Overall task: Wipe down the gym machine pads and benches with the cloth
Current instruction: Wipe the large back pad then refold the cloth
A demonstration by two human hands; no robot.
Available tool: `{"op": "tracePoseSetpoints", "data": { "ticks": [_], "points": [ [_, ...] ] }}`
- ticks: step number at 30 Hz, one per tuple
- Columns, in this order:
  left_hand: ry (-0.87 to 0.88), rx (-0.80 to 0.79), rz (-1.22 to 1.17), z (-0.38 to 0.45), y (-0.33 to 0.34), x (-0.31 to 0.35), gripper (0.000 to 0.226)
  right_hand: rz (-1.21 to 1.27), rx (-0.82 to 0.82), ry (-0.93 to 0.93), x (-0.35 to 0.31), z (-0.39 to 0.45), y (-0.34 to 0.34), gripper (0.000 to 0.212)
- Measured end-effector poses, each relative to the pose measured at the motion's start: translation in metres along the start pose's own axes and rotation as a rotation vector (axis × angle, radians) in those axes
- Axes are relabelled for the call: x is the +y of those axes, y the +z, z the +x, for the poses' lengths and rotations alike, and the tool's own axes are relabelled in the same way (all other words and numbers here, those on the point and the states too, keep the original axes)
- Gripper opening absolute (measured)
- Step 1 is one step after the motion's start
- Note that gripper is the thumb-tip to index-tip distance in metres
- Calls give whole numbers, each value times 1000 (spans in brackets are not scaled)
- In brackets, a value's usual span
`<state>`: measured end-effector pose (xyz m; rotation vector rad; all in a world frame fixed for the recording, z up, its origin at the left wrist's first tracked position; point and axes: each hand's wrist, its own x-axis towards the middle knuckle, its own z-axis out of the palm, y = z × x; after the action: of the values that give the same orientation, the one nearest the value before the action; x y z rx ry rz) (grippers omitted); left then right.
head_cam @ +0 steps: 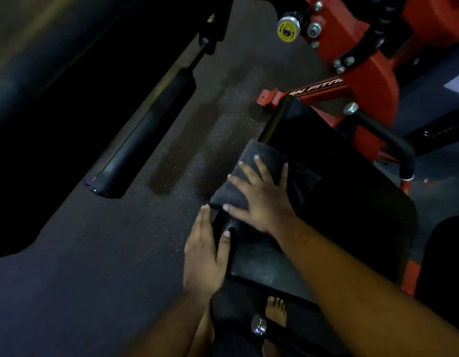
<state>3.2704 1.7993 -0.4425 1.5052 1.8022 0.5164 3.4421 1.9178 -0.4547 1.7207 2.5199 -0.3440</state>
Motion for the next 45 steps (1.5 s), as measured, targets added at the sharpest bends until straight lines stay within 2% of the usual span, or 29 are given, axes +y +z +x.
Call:
{"op": "tracePoseSetpoints", "data": {
  "ticks": [4,6,8,11,14,17,20,23,26,28,29,31,33,36,38,42,45],
  "points": [
    [4,84,-190,8,5,1,70,62,59,132,-33,-18,1,65],
    [-26,168,-314,5,5,0,69,107,57,63,-61,-64,12,67],
    [-45,187,-321,-2,2,-5,69,141,49,-19,-72,-102,22,70],
    [39,115,-219,0,-2,-9,69,95,47,-56,-32,-82,24,75],
    [129,32,-40,15,4,0,69,104,34,101,18,-13,3,79],
    [151,-32,148,41,18,18,76,158,72,237,28,9,-3,76],
    [143,-51,163,59,24,33,78,188,98,296,12,-33,11,73],
    [268,-76,220,61,26,28,67,199,20,386,21,-70,23,76],
    [271,-38,94,61,28,24,55,207,-7,533,48,-51,19,83],
    [206,0,32,62,29,27,61,280,64,603,60,-14,9,85],
    [203,-2,75,62,32,26,65,305,84,619,63,5,4,85],
    [217,-42,215,63,35,27,76,272,83,585,62,30,-6,83],
    [207,-64,347,65,35,28,87,207,55,444,57,32,-12,82],
    [212,-99,500,67,36,31,91,138,24,238,56,3,-8,82],
    [205,-108,542,67,38,32,93,109,0,186,72,3,-8,85],
    [208,-103,604,69,41,32,95,233,82,361,110,82,-27,83],
    [205,-102,603,70,42,31,95,261,120,481,108,119,-38,77]
  ]
}}
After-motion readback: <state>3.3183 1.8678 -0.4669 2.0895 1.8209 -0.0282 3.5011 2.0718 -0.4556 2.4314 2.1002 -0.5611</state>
